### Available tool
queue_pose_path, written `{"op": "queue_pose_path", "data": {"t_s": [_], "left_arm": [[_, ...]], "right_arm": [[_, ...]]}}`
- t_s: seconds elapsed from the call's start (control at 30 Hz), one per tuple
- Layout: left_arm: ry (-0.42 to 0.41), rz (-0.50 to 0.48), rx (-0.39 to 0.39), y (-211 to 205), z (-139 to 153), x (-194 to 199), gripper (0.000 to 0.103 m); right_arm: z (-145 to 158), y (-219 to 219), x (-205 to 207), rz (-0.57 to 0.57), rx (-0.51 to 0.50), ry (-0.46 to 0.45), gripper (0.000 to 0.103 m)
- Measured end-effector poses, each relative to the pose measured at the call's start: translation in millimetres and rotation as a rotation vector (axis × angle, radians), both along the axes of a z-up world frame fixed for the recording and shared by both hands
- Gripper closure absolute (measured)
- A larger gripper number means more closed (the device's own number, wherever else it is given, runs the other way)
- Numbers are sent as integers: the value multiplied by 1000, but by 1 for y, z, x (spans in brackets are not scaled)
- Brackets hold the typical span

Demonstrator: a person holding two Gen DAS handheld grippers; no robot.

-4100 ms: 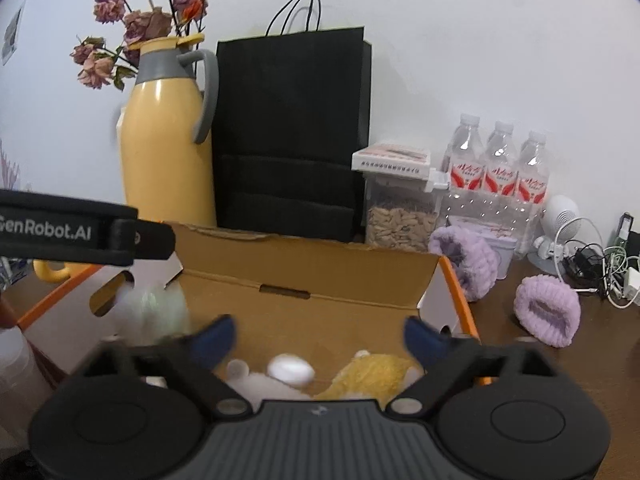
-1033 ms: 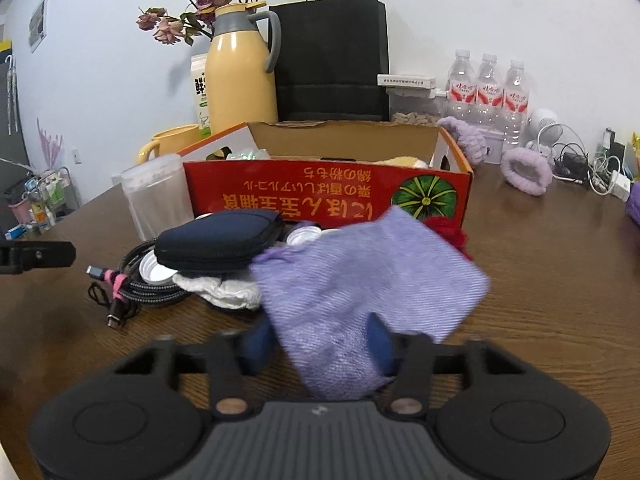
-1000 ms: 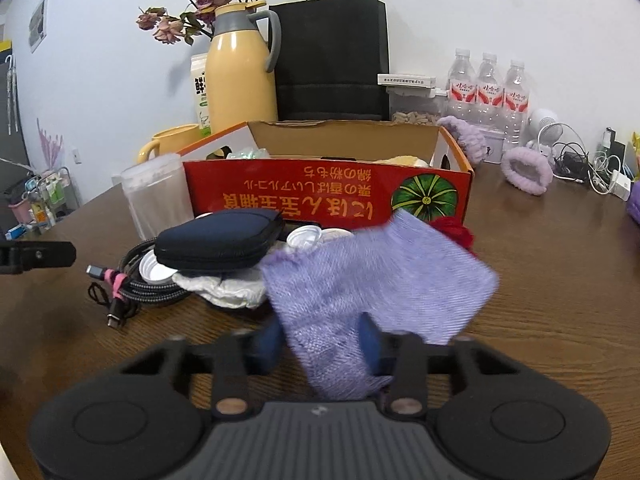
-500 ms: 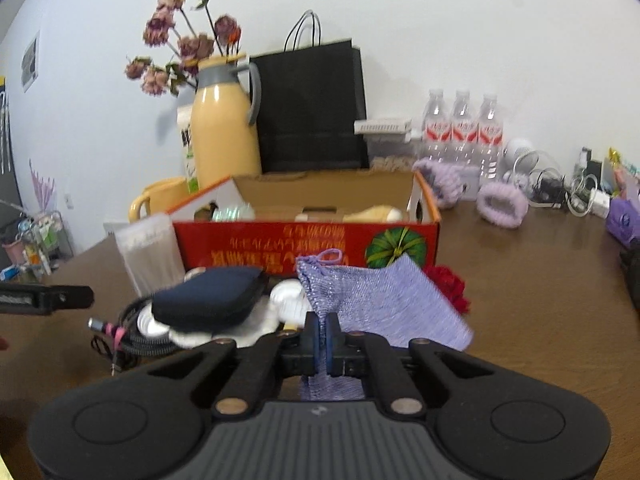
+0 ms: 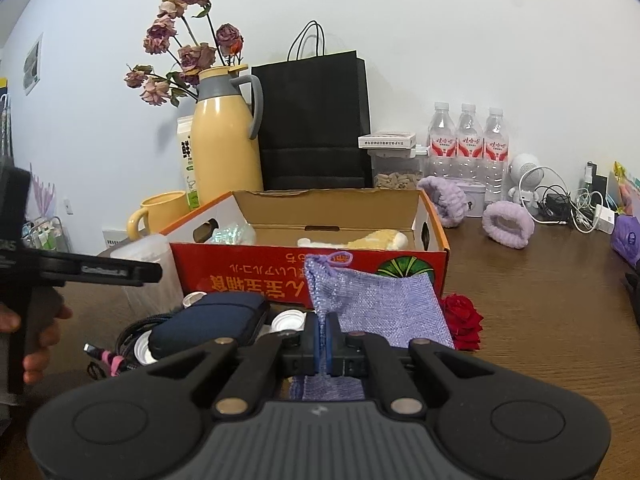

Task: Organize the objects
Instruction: 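Grasp the purple pouch with the right gripper while the left grasps the white plastic container, then drop the purple pouch into the box with the right gripper while the left drops the container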

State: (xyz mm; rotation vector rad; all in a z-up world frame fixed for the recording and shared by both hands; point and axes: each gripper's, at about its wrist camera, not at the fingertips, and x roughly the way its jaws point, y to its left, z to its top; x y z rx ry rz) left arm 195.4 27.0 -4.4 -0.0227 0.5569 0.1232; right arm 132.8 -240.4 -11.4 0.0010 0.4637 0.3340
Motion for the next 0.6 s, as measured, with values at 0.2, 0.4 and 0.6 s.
{"op": "queue_pose_path", "data": {"t_s": [0.2, 0.4, 0.6], "left_arm": [[1, -45, -58, 0, -3, -3, 58], [-76, -42, -69, -1, 15, -29, 58], [-154, -55, -74, -7, 46, -43, 58]], "right_arm": [[-1, -1, 5, -6, 5, 4, 101], [6, -3, 3, -10, 12, -18, 101], [26, -3, -4, -6, 24, -79, 101]]}}
